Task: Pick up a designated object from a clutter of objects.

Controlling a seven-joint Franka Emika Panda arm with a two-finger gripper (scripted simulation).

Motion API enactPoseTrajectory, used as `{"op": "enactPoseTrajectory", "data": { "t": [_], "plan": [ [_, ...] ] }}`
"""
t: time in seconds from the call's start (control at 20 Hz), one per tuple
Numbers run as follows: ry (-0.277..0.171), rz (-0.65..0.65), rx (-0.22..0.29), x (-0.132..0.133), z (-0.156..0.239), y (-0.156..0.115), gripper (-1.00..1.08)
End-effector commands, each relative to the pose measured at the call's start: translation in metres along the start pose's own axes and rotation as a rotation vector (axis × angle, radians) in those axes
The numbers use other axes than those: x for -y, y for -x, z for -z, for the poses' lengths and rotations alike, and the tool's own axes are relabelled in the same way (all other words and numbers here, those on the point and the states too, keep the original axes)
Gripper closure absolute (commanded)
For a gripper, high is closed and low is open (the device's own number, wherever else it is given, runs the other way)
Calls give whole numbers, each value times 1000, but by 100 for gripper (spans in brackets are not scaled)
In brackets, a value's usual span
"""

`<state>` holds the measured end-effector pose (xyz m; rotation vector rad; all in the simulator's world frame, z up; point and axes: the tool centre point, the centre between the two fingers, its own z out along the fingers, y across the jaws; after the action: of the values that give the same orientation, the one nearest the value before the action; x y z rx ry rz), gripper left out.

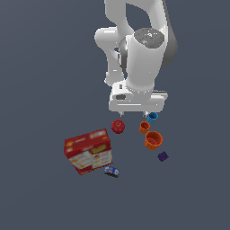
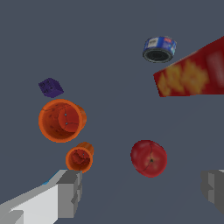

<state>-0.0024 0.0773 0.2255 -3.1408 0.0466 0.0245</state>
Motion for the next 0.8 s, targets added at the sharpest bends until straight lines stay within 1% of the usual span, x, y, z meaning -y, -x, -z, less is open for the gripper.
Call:
{"op": "enactPoseTrajectory", "data": {
  "t": [0.0, 0.35, 0.55, 0.75],
  "plan": [
    [-2, -30, -2, 17, -24, 5, -92],
    [-4, -115, -8, 59, -86, 26, -92],
    [-3, -151, -11, 73, -111, 38, -92],
    [-2, -175, -14, 83, -127, 47, -92]
  ]
}}
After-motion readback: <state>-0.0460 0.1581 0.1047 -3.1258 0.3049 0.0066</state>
